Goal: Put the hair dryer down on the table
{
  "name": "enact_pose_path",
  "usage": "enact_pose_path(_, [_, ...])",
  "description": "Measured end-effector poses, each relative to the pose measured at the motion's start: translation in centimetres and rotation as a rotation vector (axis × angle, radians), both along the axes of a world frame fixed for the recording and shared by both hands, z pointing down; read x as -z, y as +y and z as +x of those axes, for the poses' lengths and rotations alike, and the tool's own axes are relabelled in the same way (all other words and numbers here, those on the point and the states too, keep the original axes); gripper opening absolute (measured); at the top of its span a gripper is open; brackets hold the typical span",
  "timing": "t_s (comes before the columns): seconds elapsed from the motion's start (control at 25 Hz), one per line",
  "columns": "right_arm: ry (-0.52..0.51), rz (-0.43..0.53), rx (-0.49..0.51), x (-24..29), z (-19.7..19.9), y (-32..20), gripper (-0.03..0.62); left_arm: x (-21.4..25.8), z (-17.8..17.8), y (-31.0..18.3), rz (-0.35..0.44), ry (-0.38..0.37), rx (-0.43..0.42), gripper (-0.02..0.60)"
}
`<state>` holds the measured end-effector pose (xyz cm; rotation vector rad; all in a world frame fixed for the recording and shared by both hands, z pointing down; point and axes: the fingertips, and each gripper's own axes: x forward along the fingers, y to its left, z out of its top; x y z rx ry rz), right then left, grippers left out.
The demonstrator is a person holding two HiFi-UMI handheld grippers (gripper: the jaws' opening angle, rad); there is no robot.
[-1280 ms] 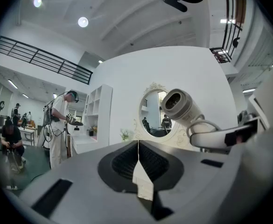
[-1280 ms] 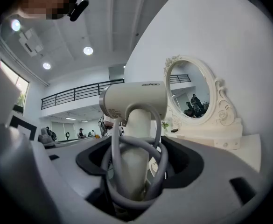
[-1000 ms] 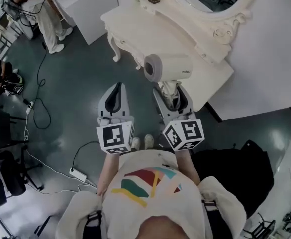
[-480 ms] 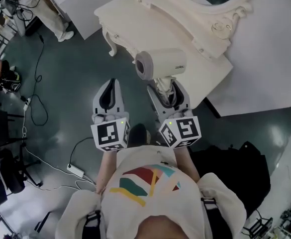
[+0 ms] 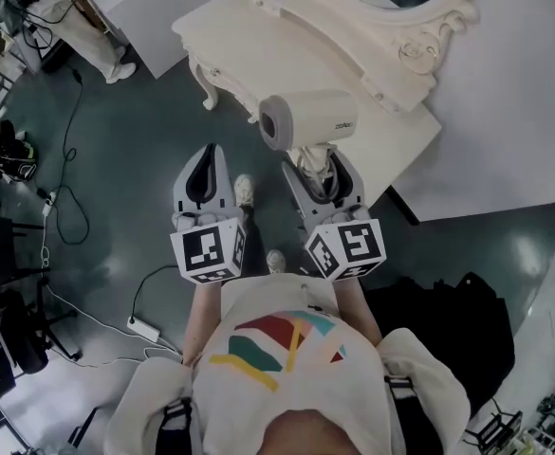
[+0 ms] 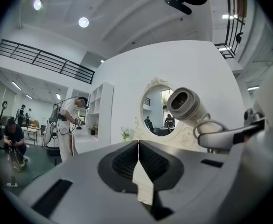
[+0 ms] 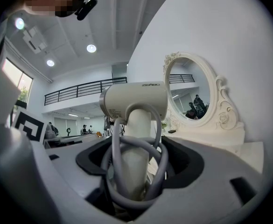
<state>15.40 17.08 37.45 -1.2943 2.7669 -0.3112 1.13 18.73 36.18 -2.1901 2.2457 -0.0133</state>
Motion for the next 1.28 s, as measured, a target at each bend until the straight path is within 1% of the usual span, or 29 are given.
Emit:
enact_pose_path(0.24, [-0.003, 0.011, -0.001, -0.2, -0.5, -0.9, 0.299, -0.2, -0.4, -1.3, 0.02, 0.002, -0.01, 0.005])
enact_pose_path(0.44, [-0.01, 0.02, -0.011, -0.4, -1.4, -2.2, 0.299, -0.3, -1.3, -3.0, 0.041, 0.0, -0.026, 0.005])
enact_pose_path(0.6, [-0.01, 0.006, -0.015, -0.7, -2.4, -3.6, 0.299, -0.3, -2.4, -4.5, 0.046, 0.008, -0.026, 0.005])
enact_pose_path(0.88, [-0.002, -0.012, -0.021, -1.5, -3.8, -6.1, 0.299, -1.3, -4.6, -7.1, 0.022, 0.019, -0.015, 0.005])
enact_pose_path(1.28, [0.004, -0.015, -0.031, -1.5, -5.5, -10.7, 0.299, -1.4, -5.9, -12.0, 0.003, 0.007, -0.033, 0.005])
